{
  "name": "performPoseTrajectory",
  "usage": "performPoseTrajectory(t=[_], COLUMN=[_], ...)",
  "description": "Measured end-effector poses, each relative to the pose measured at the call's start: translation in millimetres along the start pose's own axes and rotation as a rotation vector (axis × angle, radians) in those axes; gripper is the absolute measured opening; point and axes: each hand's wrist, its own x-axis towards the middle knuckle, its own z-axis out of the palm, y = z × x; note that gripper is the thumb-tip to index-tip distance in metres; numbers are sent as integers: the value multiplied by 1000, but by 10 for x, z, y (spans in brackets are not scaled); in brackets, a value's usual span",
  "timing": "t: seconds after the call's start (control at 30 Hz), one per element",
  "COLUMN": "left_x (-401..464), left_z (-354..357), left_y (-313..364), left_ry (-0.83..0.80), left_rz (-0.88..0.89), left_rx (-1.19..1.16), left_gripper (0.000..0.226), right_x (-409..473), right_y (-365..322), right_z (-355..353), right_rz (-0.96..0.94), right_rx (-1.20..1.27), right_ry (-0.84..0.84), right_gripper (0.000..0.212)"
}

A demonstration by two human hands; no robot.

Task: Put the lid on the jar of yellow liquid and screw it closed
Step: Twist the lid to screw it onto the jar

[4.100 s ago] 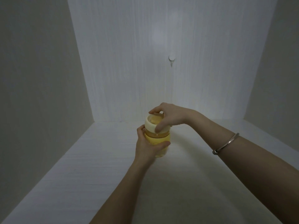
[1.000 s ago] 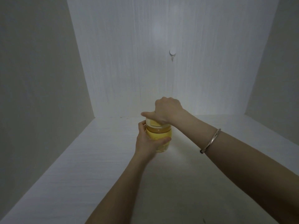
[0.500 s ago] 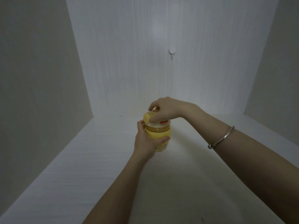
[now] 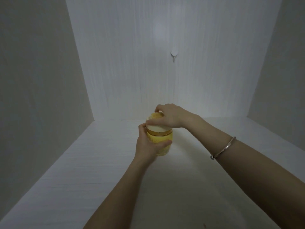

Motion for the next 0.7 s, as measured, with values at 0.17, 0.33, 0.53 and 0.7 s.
performPoseTrajectory(t=[0.17, 0.33, 0.53, 0.7], left_x=[-2, 4, 16, 44], left_z=[-6, -7, 29, 95], left_y=[9, 17, 70, 146], left_ry=[-4, -9, 10, 37], left_rz=[-6, -1, 17, 32], left_rx=[-6, -2, 95, 188], left_gripper=[96, 95, 86, 85], right_x=[-23, -83, 10, 30], right_y=[-58, 79, 94, 39], right_z=[75, -11, 228, 384], right_rz=[27, -122, -216, -89], right_rx=[-459, -139, -246, -229], right_ry=[260, -75, 137, 329], right_gripper=[76, 71, 55, 59])
